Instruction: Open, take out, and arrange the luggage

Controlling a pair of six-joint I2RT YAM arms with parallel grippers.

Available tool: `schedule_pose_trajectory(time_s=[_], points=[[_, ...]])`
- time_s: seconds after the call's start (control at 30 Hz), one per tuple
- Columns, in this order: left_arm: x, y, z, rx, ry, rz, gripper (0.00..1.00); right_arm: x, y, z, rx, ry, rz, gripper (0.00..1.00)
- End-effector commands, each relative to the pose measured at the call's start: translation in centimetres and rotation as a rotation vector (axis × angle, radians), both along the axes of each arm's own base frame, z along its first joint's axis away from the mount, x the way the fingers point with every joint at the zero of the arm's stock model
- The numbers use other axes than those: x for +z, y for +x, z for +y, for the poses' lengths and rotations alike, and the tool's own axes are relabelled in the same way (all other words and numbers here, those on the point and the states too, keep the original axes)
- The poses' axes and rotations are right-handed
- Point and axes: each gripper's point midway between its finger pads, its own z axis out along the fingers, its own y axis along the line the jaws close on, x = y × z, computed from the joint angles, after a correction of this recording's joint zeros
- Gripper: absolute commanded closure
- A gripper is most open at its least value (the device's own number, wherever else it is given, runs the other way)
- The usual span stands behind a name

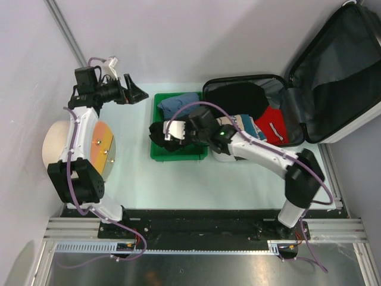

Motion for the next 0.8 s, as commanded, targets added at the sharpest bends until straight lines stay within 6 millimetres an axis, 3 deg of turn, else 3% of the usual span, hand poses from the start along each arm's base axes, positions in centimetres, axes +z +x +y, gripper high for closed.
schedule_pose_trajectory(time_s=[0.0,0.17,0.27,0.3,0.53,0.63,0.77], points=[[2.3,-1.4,0.8,0.028,0.001,-0.062,0.05,3.8,4.6,2.8,-0.114,0.159,-0.136,1.00],[2.7,-1.5,2.2,0.067,-0.001,-0.068,0.05,5.8,9.0,5.0,-0.150,0.220,-0.137,1.00],[2.8,-1.3,2.5,0.074,-0.005,-0.070,0.06,5.8,10.7,5.1,-0.174,0.227,-0.124,1.00],[2.8,-1.3,2.5,0.071,-0.008,-0.068,0.06,5.3,10.9,5.9,-0.144,0.220,-0.124,1.00],[1.9,-1.0,2.7,0.072,-0.010,-0.048,0.06,0.5,12.1,6.1,-0.165,0.155,-0.088,1.00],[1.4,-1.0,2.7,0.072,-0.011,-0.038,0.06,0.3,12.5,6.4,-0.216,0.183,-0.096,1.00],[1.4,-1.0,2.7,0.068,-0.014,-0.036,0.06,2.6,12.1,7.8,-0.224,0.254,-0.120,1.00]])
